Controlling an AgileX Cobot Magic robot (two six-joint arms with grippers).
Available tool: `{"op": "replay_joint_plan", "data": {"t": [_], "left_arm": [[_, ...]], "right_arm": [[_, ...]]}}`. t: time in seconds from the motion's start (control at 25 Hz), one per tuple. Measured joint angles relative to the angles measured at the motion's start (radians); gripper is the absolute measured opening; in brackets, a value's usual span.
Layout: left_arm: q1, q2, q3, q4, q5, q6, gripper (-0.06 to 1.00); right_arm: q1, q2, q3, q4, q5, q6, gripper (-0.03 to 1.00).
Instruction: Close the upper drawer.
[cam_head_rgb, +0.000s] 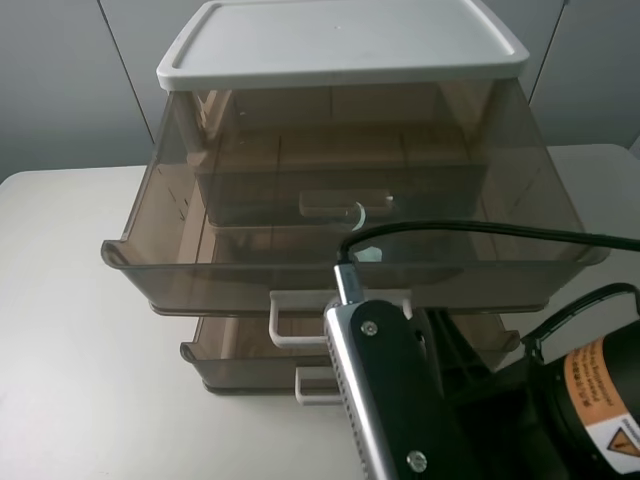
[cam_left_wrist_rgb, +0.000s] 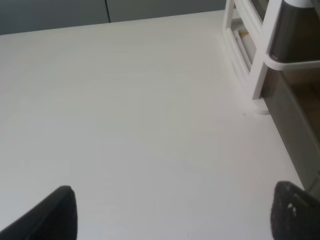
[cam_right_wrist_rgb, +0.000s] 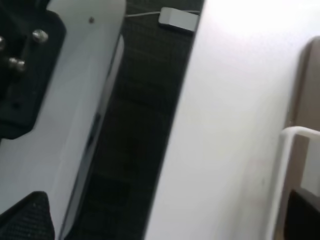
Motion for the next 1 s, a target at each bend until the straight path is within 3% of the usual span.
{"op": "replay_joint_plan", "data": {"t": [0.16, 0.4, 0.6, 1.0], "left_arm": [[0.000, 0.000, 0.000, 0.000, 0.000, 0.000, 0.74], [0.000, 0.000, 0.000, 0.000, 0.000, 0.000, 0.74], [0.000, 0.000, 0.000, 0.000, 0.000, 0.000, 0.74], [0.000, 0.000, 0.000, 0.000, 0.000, 0.000, 0.74]], "right_arm": [[0.000, 0.000, 0.000, -0.111, -0.046, 0.056, 0.70], [0.001, 0.000, 0.002, -0.175, -0.043, 0.083, 0.70], [0.001, 0.000, 0.007, -0.312, -0.036, 0.177, 0.70], [0.002, 0.000, 0.007, -0.342, -0.062, 0.210, 0.70]]}}
